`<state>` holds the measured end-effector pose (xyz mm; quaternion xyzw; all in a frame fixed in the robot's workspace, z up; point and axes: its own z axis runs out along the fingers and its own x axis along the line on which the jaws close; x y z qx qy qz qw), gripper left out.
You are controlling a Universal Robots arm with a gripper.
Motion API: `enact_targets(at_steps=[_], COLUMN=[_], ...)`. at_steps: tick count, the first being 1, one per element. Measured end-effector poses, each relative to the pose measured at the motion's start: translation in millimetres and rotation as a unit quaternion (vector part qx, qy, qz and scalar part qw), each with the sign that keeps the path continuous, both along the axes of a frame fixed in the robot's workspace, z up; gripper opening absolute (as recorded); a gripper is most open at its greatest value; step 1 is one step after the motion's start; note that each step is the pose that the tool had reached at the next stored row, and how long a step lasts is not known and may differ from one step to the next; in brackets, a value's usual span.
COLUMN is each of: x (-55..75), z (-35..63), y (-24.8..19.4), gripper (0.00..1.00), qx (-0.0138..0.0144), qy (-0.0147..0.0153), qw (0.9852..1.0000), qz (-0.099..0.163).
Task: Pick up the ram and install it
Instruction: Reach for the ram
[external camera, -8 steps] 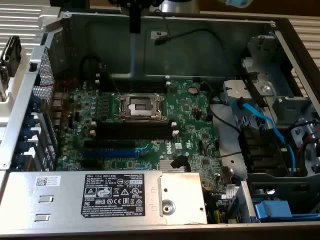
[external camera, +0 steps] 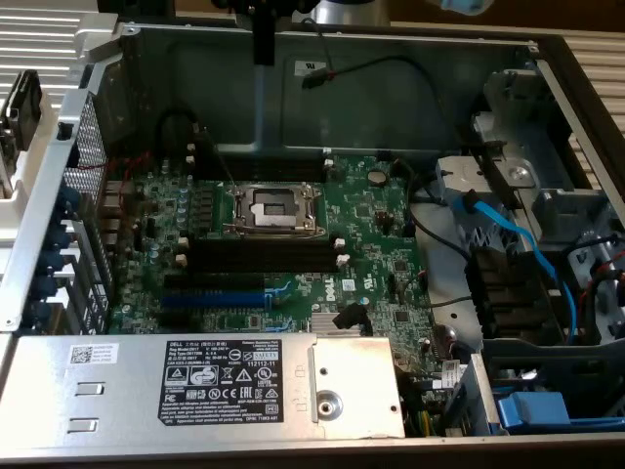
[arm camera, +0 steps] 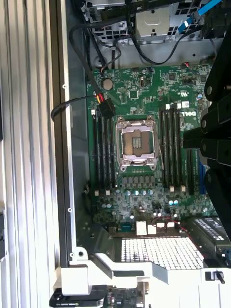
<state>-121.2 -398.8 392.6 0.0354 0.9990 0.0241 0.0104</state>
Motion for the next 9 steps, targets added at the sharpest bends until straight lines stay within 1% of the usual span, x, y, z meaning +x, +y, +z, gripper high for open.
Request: enact_targets(at_steps=[5,7,9], x=[-0.2,-1.9,-4.3], z=[0.0,0.1,0.0], y=[0.1,1.8,4.7], gripper=[0.10,0.10,0.10], qx=[0.0000,-0.0003,-0.0011], qy=[0.0000,0.0001,0.0000], qw=[1.0000,1.0000,1.0000], qz=[0.000,0.000,0.000])
